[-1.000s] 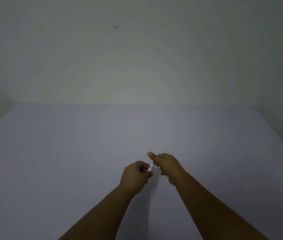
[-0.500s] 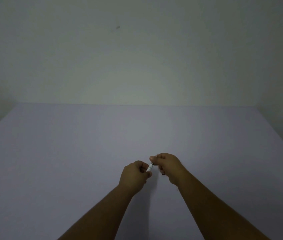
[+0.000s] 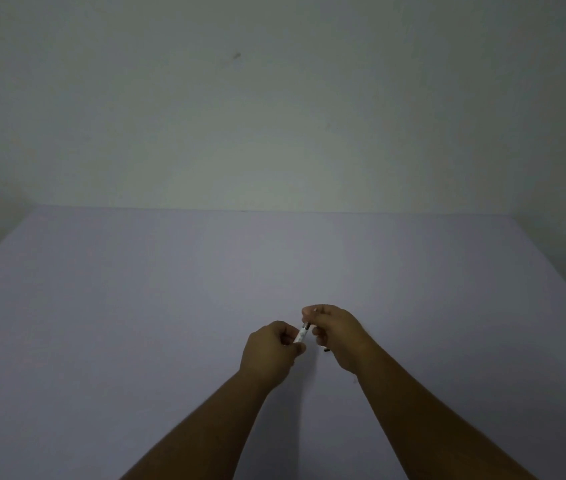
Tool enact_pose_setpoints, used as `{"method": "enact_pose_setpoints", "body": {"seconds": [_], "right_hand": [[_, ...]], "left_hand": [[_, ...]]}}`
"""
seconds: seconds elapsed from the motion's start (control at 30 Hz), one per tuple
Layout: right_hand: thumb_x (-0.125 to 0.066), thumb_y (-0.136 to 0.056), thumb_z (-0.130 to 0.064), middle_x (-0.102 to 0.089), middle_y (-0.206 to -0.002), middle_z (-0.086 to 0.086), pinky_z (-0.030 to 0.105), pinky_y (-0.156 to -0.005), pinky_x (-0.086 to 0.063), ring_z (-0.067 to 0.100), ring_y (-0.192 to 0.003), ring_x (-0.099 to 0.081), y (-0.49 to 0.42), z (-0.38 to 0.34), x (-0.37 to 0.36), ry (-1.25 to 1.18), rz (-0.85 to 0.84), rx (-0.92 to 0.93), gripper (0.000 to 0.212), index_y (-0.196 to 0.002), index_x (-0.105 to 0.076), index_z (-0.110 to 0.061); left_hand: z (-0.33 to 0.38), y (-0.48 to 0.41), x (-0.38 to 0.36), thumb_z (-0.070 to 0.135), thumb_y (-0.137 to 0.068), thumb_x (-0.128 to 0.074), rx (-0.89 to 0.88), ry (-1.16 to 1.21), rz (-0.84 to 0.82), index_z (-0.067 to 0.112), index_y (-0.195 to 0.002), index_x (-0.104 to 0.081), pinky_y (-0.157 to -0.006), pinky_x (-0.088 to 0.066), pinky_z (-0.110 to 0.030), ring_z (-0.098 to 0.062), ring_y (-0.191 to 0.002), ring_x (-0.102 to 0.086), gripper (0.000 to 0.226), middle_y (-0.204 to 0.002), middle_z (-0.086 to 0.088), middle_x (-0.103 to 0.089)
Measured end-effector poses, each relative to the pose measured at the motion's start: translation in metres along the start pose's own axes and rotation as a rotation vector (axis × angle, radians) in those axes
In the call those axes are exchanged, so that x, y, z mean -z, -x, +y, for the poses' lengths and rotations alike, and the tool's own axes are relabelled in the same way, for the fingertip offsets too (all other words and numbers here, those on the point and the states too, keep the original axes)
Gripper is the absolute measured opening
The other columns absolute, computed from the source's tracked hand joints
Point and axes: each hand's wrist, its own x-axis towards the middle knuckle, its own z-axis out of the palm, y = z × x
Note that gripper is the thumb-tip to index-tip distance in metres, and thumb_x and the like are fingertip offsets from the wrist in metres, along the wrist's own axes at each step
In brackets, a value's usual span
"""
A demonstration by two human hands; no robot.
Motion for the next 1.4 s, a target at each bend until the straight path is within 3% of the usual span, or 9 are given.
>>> {"method": "enact_pose_setpoints", "body": {"seconds": [0.2, 0.33, 0.5, 0.63, 0.77, 0.97, 1.13, 1.27, 1.4], "right_hand": [[-0.070, -0.077, -0.043, -0.055, -0.067, 0.000, 0.030, -0.059, -0.041, 0.015, -0.060, -0.046, -0.0021, -0.0008, 0.0009, 0.123, 0.057, -0.004, 0.031, -0.068, -0.057, -0.016], [-0.067, -0.079, -0.035, -0.060, -0.085, 0.008, 0.035, -0.070, -0.039, 0.018, -0.069, -0.047, -0.0016, 0.0010, 0.0026, -0.005, -0.006, 0.004, 0.013, -0.081, -0.069, -0.022], [-0.071, -0.076, -0.041, -0.055, -0.068, 0.002, 0.030, -0.057, -0.038, 0.015, -0.057, -0.043, -0.0035, 0.0007, 0.0017, 0.077, 0.047, 0.010, 0.029, -0.068, -0.058, -0.016], [-0.066, -0.080, -0.038, -0.065, -0.090, 0.010, 0.036, -0.070, -0.039, 0.018, -0.071, -0.049, -0.0023, 0.0013, 0.0033, 0.014, -0.020, 0.013, 0.015, -0.080, -0.069, -0.023], [-0.070, -0.077, -0.042, -0.059, -0.071, 0.003, 0.030, -0.059, -0.041, 0.015, -0.058, -0.046, -0.0041, 0.0008, 0.0019, 0.096, 0.040, 0.004, 0.028, -0.071, -0.061, -0.016], [-0.068, -0.078, -0.033, -0.063, -0.076, 0.003, 0.032, -0.061, -0.039, 0.015, -0.063, -0.049, -0.0037, 0.0024, 0.0031, 0.017, 0.009, 0.012, 0.012, -0.078, -0.069, -0.022], [-0.069, -0.076, -0.048, -0.058, -0.070, -0.001, 0.030, -0.060, -0.043, 0.015, -0.064, -0.050, -0.0053, -0.0007, 0.0006, 0.145, 0.069, 0.000, 0.031, -0.071, -0.061, -0.018], [-0.067, -0.079, -0.027, -0.061, -0.076, 0.002, 0.036, -0.069, -0.040, 0.017, -0.069, -0.049, -0.0044, 0.0008, 0.0041, 0.051, 0.007, 0.018, 0.009, -0.072, -0.071, -0.024], [-0.072, -0.078, -0.030, -0.064, -0.068, -0.002, 0.030, -0.061, -0.042, 0.014, -0.062, -0.050, -0.0075, -0.0020, 0.0022, 0.103, 0.048, 0.007, 0.014, -0.069, -0.068, -0.020]], "left_hand": [[0.0018, -0.0011, -0.0003, 0.018, -0.077, -0.071, -0.017, -0.017, -0.003, 0.026, -0.077, -0.061, -0.055, -0.046, -0.021, -0.014, -0.062, -0.065, 0.013, -0.073, 0.009, -0.064], [0.0025, -0.0029, 0.0009, 0.018, -0.077, -0.071, 0.001, -0.003, 0.007, 0.024, -0.079, -0.062, -0.056, -0.048, -0.023, -0.015, -0.061, -0.065, 0.012, -0.075, 0.004, -0.066], [0.0019, -0.0026, 0.0014, 0.018, -0.077, -0.072, -0.026, -0.032, 0.021, 0.023, -0.080, -0.064, -0.062, -0.051, -0.026, -0.021, -0.071, -0.068, 0.010, -0.078, 0.004, -0.066], [0.0039, -0.0046, 0.0021, 0.018, -0.076, -0.072, -0.014, -0.025, 0.026, 0.022, -0.080, -0.063, -0.062, -0.051, -0.027, -0.020, -0.069, -0.067, 0.011, -0.078, 0.001, -0.068], [0.0038, -0.0037, 0.0013, 0.019, -0.077, -0.072, -0.018, -0.034, 0.010, 0.025, -0.079, -0.062, -0.060, -0.051, -0.025, -0.016, -0.066, -0.065, 0.011, -0.075, 0.005, -0.066], [0.0059, -0.0046, 0.0005, 0.019, -0.077, -0.072, 0.012, -0.018, 0.017, 0.022, -0.082, -0.063, -0.062, -0.051, -0.026, -0.019, -0.069, -0.067, 0.011, -0.078, 0.002, -0.067], [0.0047, -0.0033, -0.0012, 0.019, -0.077, -0.072, 0.007, -0.020, 0.013, 0.023, -0.081, -0.063, -0.065, -0.052, -0.029, -0.020, -0.071, -0.067, 0.011, -0.080, 0.000, -0.068], [0.0062, -0.0049, 0.0000, 0.019, -0.077, -0.072, 0.017, -0.036, 0.017, 0.021, -0.083, -0.064, -0.068, -0.054, -0.031, -0.022, -0.075, -0.069, 0.010, -0.080, 0.000, -0.068], [0.0050, -0.0045, -0.0019, 0.021, -0.078, -0.071, -0.011, -0.097, 0.043, 0.019, -0.084, -0.064, -0.065, -0.051, -0.029, -0.020, -0.073, -0.066, 0.009, -0.077, 0.001, -0.066]]}}
